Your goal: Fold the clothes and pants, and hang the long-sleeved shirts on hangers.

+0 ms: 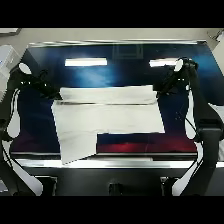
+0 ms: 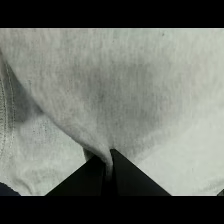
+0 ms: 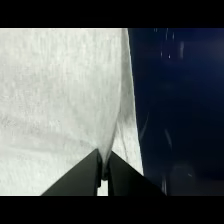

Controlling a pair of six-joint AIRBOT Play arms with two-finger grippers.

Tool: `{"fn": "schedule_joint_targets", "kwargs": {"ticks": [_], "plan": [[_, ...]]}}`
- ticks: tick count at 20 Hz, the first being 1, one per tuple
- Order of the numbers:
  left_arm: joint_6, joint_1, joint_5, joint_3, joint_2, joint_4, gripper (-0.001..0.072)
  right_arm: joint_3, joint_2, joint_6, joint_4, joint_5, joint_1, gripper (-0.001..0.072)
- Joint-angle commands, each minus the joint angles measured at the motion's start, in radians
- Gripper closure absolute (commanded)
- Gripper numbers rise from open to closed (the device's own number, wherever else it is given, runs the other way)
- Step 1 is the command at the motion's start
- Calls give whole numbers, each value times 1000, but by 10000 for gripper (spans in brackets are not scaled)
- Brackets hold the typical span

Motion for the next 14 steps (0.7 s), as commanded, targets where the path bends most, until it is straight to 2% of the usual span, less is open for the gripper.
{"fn": "schedule_joint_targets", "kwargs": {"ticks": [1, 4, 5, 6, 7, 8, 9, 11, 14], "plan": [[-18, -14, -12, -1, -14, 49, 693, 0, -34, 13, 0, 61, 1, 674], [-38, -14, -12, -3, -29, 48, 690, -5, -41, 13, -2, 45, 1, 672], [-42, -14, -9, -3, -33, 50, 659, -5, -41, 13, -5, 26, 1, 623], [-60, -13, 4, -3, -33, 61, 520, -5, -40, 13, -19, 10, 1, 472], [-70, -11, 11, -1, -30, 77, 295, -5, -40, 17, -53, 4, 1, 324], [-71, -6, 11, 3, -25, 91, 51, -4, -39, 25, -97, 8, 1, 294], [-79, 3, 5, 11, -14, 113, 12, -4, -33, 29, -156, 20, 0, 291], [-108, 39, -11, 18, 34, 171, 12, -4, -6, 27, -237, 26, -13, 291], [-112, 121, -56, -9, 151, 210, 18, -5, 53, -47, -155, 39, -93, 292]]}}
